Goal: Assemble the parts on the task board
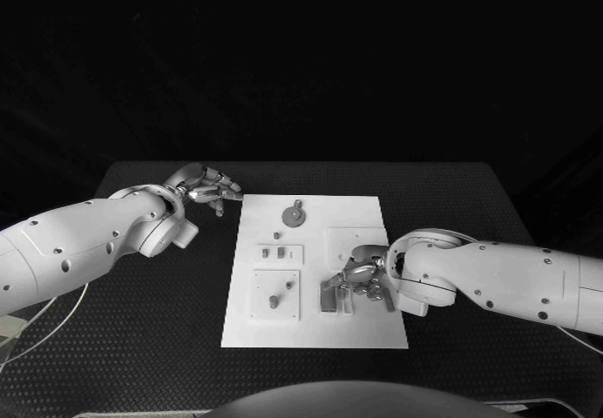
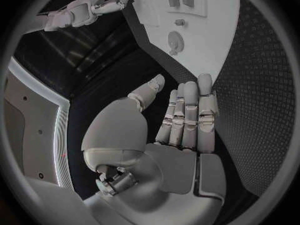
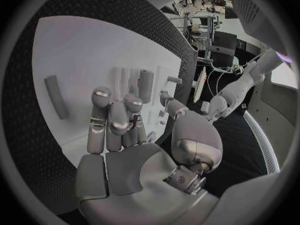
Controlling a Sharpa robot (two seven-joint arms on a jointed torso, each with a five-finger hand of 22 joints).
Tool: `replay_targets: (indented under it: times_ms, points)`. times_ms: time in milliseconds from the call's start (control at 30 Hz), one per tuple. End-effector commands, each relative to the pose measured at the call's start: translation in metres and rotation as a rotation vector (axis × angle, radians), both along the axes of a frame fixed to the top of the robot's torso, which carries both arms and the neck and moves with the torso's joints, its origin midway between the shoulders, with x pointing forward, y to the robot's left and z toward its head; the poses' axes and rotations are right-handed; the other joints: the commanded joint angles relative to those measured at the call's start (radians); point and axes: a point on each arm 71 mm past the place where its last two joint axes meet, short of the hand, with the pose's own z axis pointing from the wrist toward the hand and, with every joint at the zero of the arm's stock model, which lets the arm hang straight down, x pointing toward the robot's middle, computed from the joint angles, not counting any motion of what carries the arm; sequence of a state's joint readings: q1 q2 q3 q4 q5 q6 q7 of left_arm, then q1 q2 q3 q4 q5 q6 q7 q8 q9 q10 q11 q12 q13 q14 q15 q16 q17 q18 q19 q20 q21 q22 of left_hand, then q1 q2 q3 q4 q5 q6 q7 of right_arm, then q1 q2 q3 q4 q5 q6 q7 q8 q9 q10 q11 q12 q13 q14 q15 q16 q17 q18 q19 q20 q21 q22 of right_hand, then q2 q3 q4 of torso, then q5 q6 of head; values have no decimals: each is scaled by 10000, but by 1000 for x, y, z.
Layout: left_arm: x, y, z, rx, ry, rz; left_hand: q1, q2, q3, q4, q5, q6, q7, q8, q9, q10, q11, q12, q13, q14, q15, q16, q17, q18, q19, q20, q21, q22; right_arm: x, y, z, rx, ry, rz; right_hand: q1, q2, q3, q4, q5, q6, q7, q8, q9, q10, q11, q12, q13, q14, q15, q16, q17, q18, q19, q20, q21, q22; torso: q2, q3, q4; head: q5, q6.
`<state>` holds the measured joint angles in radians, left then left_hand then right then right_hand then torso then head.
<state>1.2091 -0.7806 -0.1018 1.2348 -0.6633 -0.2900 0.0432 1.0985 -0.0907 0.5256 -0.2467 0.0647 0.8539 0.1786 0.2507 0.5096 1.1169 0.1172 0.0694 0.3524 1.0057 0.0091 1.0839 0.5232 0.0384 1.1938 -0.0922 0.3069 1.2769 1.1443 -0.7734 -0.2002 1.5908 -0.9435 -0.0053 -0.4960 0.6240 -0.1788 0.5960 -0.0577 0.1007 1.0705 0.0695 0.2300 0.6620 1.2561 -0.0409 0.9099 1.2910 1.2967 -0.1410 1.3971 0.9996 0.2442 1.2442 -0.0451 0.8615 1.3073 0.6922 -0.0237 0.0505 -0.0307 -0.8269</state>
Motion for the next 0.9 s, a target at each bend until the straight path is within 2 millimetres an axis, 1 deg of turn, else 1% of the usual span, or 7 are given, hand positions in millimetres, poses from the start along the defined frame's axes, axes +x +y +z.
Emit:
replay_targets:
  times_ms: [33,200,367,500,600,733,900]
  points:
    - [0,-2,1,-50,3,-114,-29,-16,-21,54,-64,11,78,67,-12,-85,3,6,15,56,-24,-36,14,705,91,-1,-62,17,1,-2,7,176,-593,178,75,-88,136,33,1,-21,35,-9,38,-43,22,-2,21,2,-37,-42,22,176,36,-71,-23,176,-1,5,-5,-8,29]
    - [0,-1,1,-46,-2,-103,-28,-15,-21,54,-64,11,78,68,-13,-84,3,7,16,56,-24,-37,15,705,91,-1,-63,19,10,-12,26,77,-1135,56,236,-52,186,-42,-21,-27,33,18,86,17,21,57,47,163,-38,70,277,176,102,-80,30,195,2,9,-15,-37,72]
    - [0,-2,1,-50,-10,-108,-29,-13,-21,56,-64,12,78,70,-13,-83,3,8,17,56,-24,-37,15,705,92,0,-65,21,22,-33,44,-148,-1648,-348,388,199,75,-306,-31,-26,32,60,162,58,20,150,101,260,-34,174,451,176,141,-89,92,206,2,6,-18,-77,94]
    - [0,-2,1,-49,-4,-108,-30,-13,-21,57,-64,15,77,73,-13,-82,3,8,17,56,-24,-37,16,705,92,0,-66,22,30,-54,55,-647,-1925,-532,845,724,-78,-1077,-28,-114,71,58,234,203,59,442,230,368,10,292,657,176,175,-87,168,209,4,3,-13,-131,115]
    - [0,-3,1,-57,6,-133,-32,-12,-23,59,-64,17,76,75,-13,-81,2,9,18,56,-24,-37,16,704,93,1,-67,24,24,-70,51,-1601,-1105,-106,1142,856,-114,-1528,-14,5,33,158,330,304,30,608,290,409,-10,330,723,176,181,-71,192,206,5,2,-25,-146,116]
    - [-1,-3,1,-59,16,-139,-55,-8,-30,77,-66,20,76,80,-14,-78,3,11,20,56,-23,-38,18,701,96,3,-70,29,21,-84,44,-2545,-65,279,1391,1260,-169,-2014,-12,-15,36,195,437,163,32,283,122,368,-8,294,642,176,162,-15,187,192,7,3,-27,-229,107]
    - [-1,-3,1,-60,32,-155,-93,-8,-43,109,-68,21,75,85,-17,-76,4,12,23,57,-22,-39,20,700,99,4,-77,36,18,-97,40,-2954,-107,159,1076,1150,-300,-1875,-1,-31,43,204,506,146,37,197,55,363,3,275,632,176,140,46,152,175,3,2,-24,-279,98]
